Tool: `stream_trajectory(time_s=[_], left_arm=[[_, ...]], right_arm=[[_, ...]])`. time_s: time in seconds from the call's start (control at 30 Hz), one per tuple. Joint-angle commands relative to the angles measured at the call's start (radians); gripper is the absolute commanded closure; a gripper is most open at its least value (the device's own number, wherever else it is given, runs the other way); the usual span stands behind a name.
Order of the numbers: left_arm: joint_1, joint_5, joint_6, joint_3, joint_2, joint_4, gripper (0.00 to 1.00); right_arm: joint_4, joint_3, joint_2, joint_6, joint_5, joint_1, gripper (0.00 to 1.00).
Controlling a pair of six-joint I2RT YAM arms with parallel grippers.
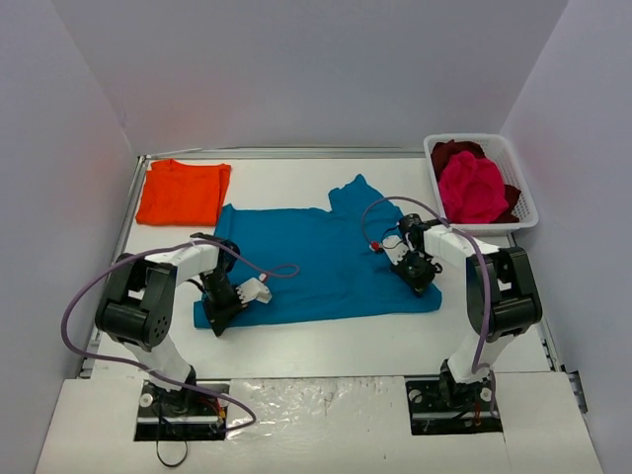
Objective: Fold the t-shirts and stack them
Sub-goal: Fold the flattened tshirt in 1/3 of the way
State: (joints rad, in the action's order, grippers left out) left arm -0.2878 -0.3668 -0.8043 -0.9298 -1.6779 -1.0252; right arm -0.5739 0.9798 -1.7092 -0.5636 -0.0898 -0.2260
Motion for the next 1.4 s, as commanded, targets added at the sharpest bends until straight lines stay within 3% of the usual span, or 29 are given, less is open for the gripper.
stream_trajectory(time_s=[0.0, 0.3, 0.57, 0.67, 0.73, 0.8, 0.83, 0.9, 0.97, 1.13, 1.23, 1.3, 1.37], left_arm=[[-0.017, -0.053, -0.039, -0.01, 0.052, -0.088, 0.98], [-0.04, -0.119, -0.05, -0.121, 0.113, -0.22, 0.98], [-0.037, -0.112, -0.023, -0.361, 0.213, -0.323, 0.96], [-0.033, -0.083, 0.026, -0.389, 0.26, -0.23, 0.7], [-0.022, -0.042, 0.112, -0.376, 0.293, -0.086, 0.69], [-0.014, -0.006, 0.166, -0.343, 0.303, 0.008, 0.53], [-0.008, 0.012, 0.181, -0.333, 0.299, 0.099, 0.5], [0.009, 0.035, 0.224, -0.322, 0.282, 0.177, 0.49], [0.064, -0.001, 0.258, -0.333, 0.235, 0.272, 0.34], [0.148, -0.051, 0.283, -0.435, 0.077, 0.367, 0.33], [0.153, -0.027, 0.22, -0.493, -0.014, 0.398, 0.25], [0.159, -0.02, 0.145, -0.527, -0.066, 0.398, 0.26], [0.177, -0.029, 0.097, -0.591, -0.147, 0.389, 0.35]], right_arm=[[-0.15, -0.036, 0.013, -0.027, 0.009, -0.007, 1.0], [-0.265, 0.013, 0.01, -0.081, -0.059, -0.015, 1.0], [-0.417, 0.241, 0.033, -0.116, -0.114, -0.016, 1.0], [-0.492, 0.393, 0.039, -0.13, -0.146, -0.016, 1.0], [-0.514, 0.498, 0.034, -0.131, -0.162, -0.016, 1.0], [-0.506, 0.555, 0.023, -0.134, -0.154, -0.016, 0.98], [-0.498, 0.582, 0.014, -0.133, -0.153, -0.015, 0.96], [-0.444, 0.644, -0.019, -0.111, -0.156, -0.012, 0.91], [-0.391, 0.668, -0.049, -0.061, -0.168, -0.004, 0.89], [-0.242, 0.712, -0.133, 0.005, -0.202, 0.001, 0.77], [-0.238, 0.76, -0.212, 0.014, -0.212, 0.002, 0.75], [-0.241, 0.783, -0.25, 0.027, -0.208, 0.004, 0.75], [-0.241, 0.796, -0.285, 0.024, -0.208, 0.004, 0.76]])
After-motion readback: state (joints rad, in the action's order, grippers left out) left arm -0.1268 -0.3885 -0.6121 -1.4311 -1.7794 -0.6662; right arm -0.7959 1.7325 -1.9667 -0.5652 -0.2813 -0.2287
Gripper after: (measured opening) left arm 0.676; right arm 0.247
